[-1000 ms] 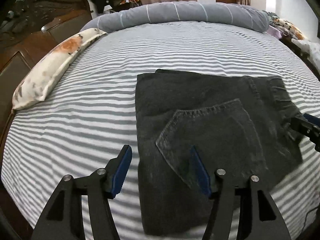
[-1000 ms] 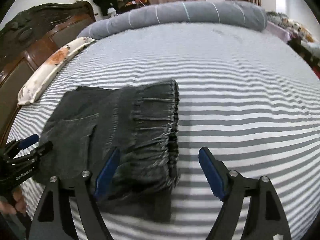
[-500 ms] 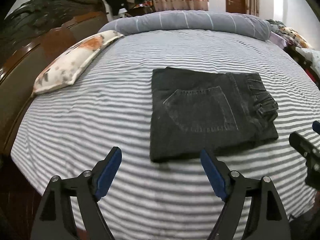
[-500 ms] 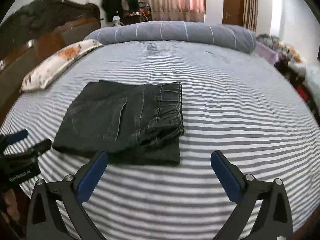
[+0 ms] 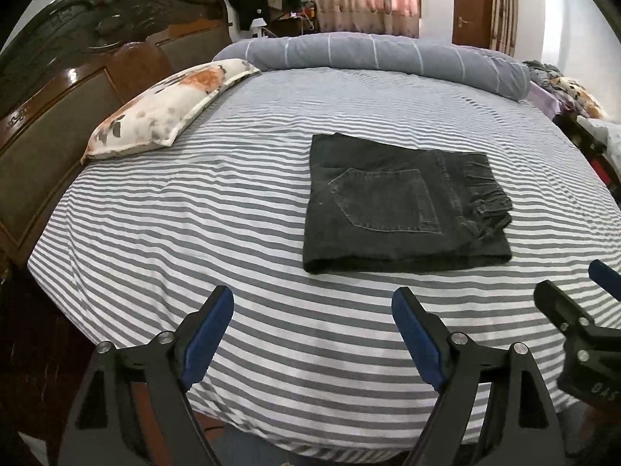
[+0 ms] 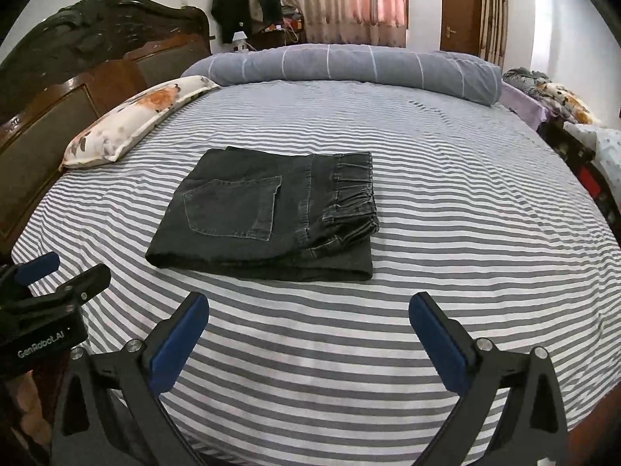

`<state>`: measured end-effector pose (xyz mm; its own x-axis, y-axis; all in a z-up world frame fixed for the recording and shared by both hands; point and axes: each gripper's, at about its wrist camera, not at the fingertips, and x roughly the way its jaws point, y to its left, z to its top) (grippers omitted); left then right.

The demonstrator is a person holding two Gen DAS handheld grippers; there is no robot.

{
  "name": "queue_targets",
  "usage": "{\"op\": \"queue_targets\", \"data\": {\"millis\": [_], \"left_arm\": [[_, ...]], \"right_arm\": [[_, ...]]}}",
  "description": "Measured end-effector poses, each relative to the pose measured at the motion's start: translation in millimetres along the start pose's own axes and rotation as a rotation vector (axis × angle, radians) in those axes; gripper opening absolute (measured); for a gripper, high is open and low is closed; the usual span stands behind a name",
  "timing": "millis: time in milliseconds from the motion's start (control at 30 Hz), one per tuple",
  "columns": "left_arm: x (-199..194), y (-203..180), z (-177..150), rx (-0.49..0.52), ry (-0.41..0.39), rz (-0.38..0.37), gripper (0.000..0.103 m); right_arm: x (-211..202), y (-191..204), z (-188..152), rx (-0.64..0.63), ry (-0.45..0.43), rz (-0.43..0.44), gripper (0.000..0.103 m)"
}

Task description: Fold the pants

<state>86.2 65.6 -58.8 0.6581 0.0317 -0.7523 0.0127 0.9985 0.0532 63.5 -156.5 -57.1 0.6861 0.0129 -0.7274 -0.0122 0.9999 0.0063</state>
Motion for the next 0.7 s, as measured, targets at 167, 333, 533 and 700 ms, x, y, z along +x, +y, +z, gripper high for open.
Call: {"op": "queue_targets", "data": {"millis": [167, 333, 533, 700], "left_arm": [[-12.4, -6.6, -4.1, 0.013, -0.015, -0.01, 0.084], [-20.2, -7.8, -6.5, 0.02, -0.027, -0.01, 0.084], [-28.5, -7.9, -11.3, 0.015, -0.039, -0.012, 0.084], [-34.6, -9.0, -15.6, 0.031, -0.058, 0.0, 0.084]], "right_arm": [[-11.2, 1.0, -2.2, -0.008, -0.015, -0.002, 0.102], [-18.2, 3.1, -5.1, -0.017, -0.018, -0.006, 0.102], [-24.0, 8.4, -10.2, -0.032, -0.021, 0.0, 0.102], [-27.8, 12.5, -14.1, -0.041, -0.025, 0.0, 0.102]]}}
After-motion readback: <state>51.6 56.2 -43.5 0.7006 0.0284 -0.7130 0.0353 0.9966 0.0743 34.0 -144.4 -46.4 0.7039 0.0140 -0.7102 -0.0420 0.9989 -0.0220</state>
